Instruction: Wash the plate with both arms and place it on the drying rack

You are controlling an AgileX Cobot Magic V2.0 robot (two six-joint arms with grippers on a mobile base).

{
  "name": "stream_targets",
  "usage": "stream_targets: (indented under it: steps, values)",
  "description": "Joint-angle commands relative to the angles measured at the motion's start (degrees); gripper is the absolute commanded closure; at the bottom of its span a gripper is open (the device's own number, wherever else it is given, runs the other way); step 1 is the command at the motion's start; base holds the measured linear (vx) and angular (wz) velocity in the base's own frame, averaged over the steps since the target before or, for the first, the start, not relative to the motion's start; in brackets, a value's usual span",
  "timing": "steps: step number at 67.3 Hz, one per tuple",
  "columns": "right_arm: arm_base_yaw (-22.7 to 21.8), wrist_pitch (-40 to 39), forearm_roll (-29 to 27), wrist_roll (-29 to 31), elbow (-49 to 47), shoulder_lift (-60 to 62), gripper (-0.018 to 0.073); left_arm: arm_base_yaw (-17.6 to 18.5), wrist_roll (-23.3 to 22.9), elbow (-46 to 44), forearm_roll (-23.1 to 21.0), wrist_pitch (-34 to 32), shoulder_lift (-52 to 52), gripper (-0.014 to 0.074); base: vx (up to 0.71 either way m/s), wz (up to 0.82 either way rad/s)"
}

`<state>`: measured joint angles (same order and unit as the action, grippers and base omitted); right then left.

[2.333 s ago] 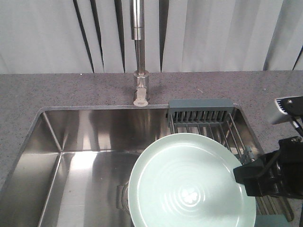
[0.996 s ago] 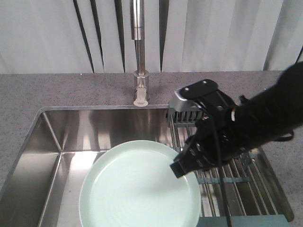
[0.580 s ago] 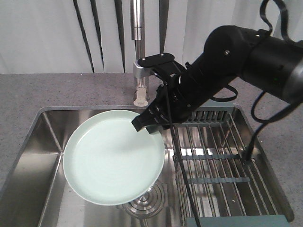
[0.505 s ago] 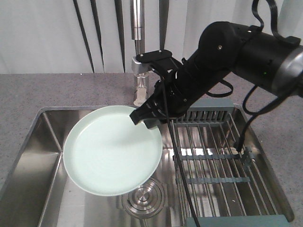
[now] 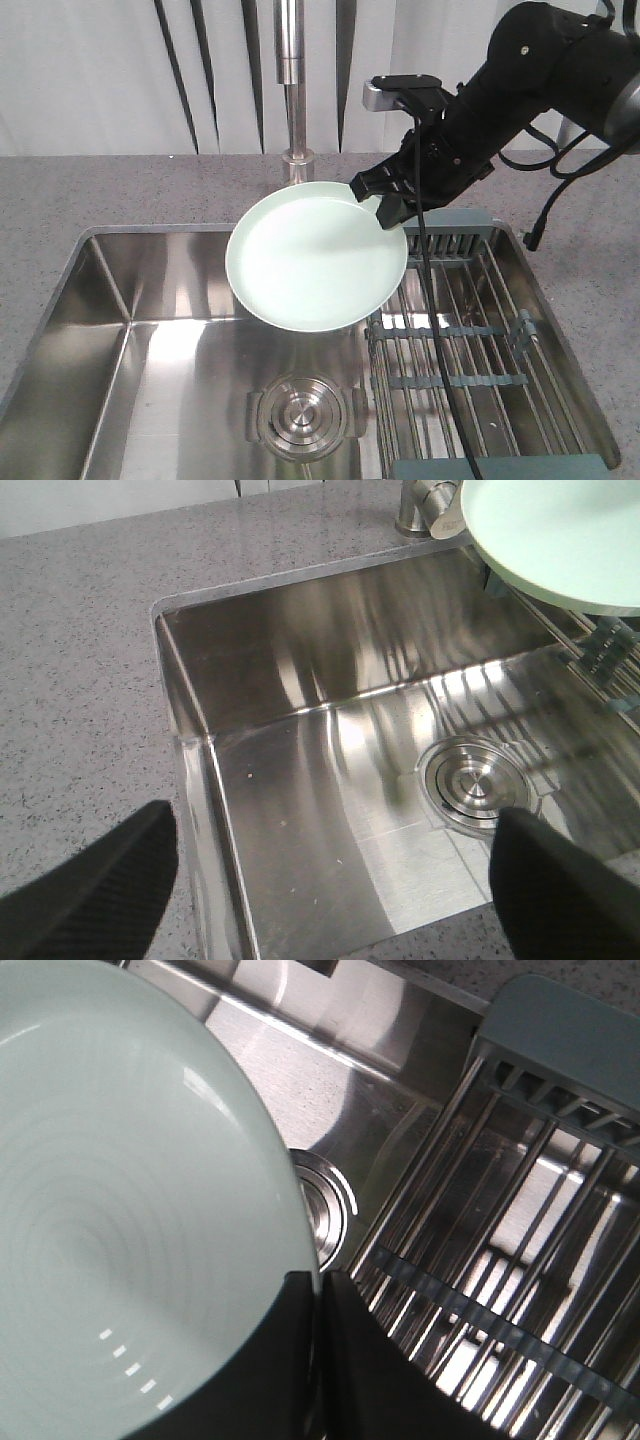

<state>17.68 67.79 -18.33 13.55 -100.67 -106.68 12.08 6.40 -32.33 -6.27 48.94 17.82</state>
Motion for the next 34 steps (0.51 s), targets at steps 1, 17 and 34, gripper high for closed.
stream_targets:
  steps: [1, 17, 34]
  values:
    - [-0.8, -2.3, -1.0, 0.0, 1.0, 6.2, 0.0564, 0.0, -0.5, -1.3, -0.7, -3.9, 0.6, 0.001, 0.0, 0.0]
    - [-0.8, -6.8, -0.4, 0.0, 14.3, 16.0, 0.0564, 0.0, -0.5, -1.3, -0.7, -3.9, 0.6, 0.001, 0.0, 0.0]
    - [1.8, -8.6, -2.4, 0.4, 23.3, 23.2, 0.0564, 0.0, -0.5, -1.3, -0.7, -3.9, 0.6, 0.001, 0.0, 0.0]
